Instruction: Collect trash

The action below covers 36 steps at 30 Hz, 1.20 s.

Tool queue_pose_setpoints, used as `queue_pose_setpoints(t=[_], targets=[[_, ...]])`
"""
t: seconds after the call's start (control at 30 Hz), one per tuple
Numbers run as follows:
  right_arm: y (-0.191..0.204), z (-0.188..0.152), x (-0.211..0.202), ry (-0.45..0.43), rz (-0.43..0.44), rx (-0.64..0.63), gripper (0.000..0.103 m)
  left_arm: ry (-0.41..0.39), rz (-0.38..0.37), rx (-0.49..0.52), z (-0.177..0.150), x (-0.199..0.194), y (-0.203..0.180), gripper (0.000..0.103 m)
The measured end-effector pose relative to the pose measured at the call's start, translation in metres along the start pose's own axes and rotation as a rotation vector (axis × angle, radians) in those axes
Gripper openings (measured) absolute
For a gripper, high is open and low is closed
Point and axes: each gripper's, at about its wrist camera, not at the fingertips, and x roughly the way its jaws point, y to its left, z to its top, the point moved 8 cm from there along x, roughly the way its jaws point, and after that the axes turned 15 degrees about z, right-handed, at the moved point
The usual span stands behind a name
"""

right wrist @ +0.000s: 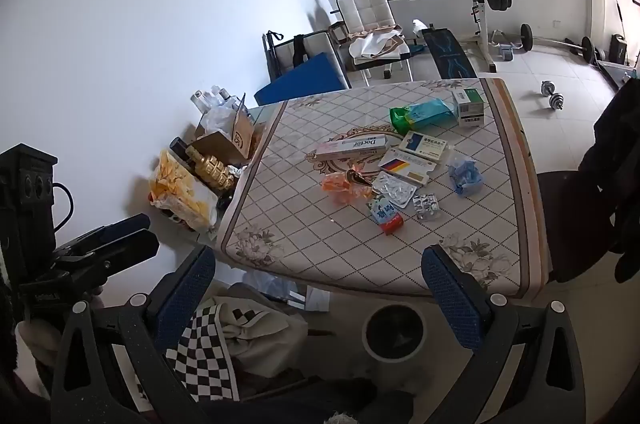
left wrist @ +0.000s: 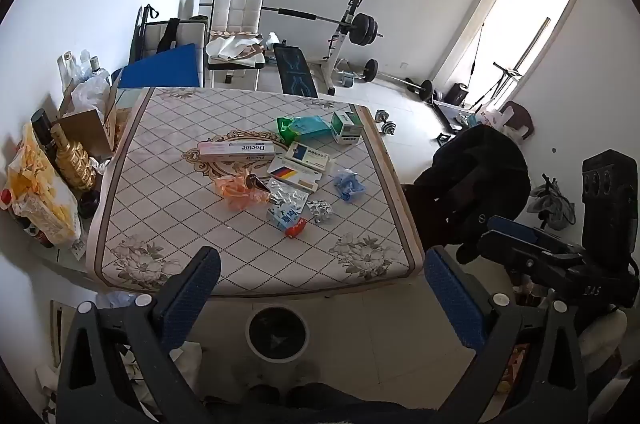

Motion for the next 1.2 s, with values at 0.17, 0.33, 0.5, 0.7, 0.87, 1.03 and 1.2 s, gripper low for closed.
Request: queue_pose_setpoints(t=[0.17,0.33,0.5,0.7,0.87,1.03,1.2], targets=[[-0.001,0.0,-0.001,-0.005,-0.005,-0.01,0.103,0.005,-0.01,-0.013,-0.001,0.001,0.0,0.103],[0.002,0.005,0.003,-0.001,-0.004,-0.008,0.103,0.008,-0.016,-0.01,0.001,-0.002,0.002,0.103],[0.001,0.003,0.003,0.0,0.001,-0.008,0.103,0.014,-0.021,-0.003,0.0,-0.006,0.002,0.103],[-0.004,0.005,0.006,0.01,0.02,-0.008,0.103,0.021,-0.032,0.009,0.0,0.003,-0.005,0.103],[-0.003,0.006,0.008,0.012,0.017,-0.011,0.103,0.022,-0.037,0.015,0.0,0.003,-0.006,0.103],[-0.003,0.006,0.007,0.011,0.02,-0.009,0.103,0.025,-0.035,0.016,0.002,0.006,-0.009,0.103],[-0.003,0.007,0.007,0.012,0.022,-0.012,0.103,0.025,-0.036,0.015,0.002,0.006,-0.009,0.103]])
